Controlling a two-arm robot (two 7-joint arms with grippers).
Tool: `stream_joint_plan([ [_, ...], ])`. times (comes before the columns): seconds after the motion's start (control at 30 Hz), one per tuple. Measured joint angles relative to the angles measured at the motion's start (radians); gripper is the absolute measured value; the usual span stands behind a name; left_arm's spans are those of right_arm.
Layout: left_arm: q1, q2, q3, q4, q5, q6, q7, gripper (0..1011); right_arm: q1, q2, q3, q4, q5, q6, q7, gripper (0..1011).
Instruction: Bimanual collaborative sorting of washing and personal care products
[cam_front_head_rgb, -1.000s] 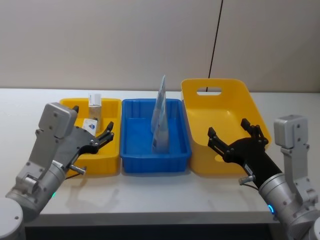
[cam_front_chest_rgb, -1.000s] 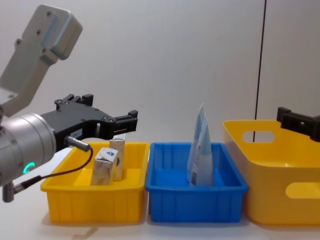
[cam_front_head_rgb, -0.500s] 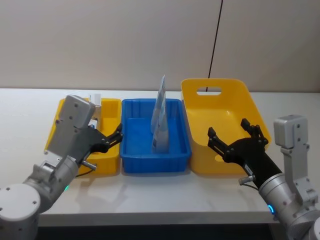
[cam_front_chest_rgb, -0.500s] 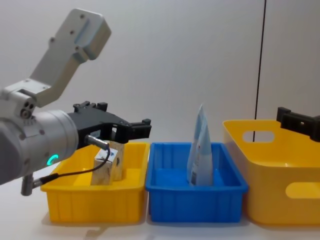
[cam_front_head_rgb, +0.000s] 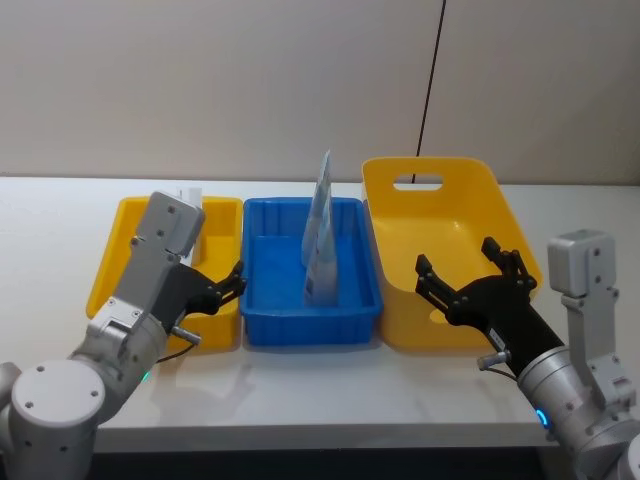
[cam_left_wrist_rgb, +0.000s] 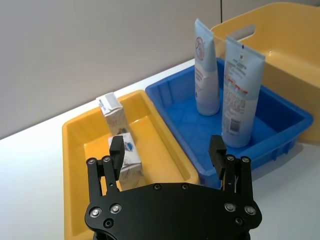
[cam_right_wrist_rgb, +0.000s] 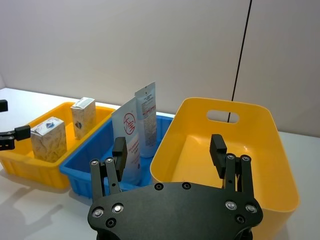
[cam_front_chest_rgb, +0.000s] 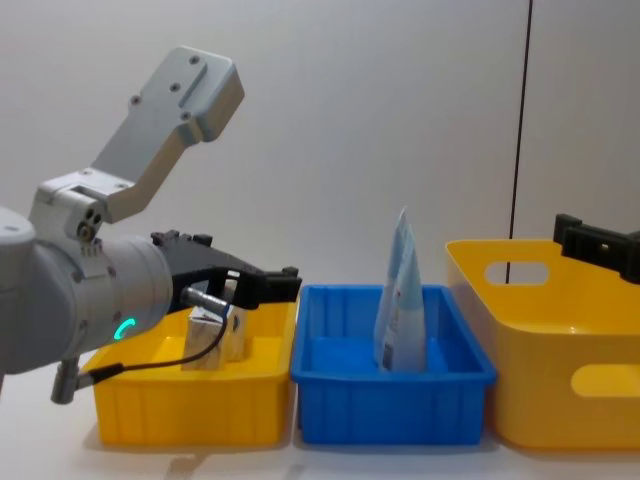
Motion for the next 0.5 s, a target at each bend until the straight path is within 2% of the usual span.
stream_joint_plan([
  [0.5, 0.007, -0.011, 0.003, 0.010, 0.042, 0.080, 0.038, 1001, 0.000, 0.000, 0.000, 0.000, 0.000, 0.000, 0.000, 1002],
])
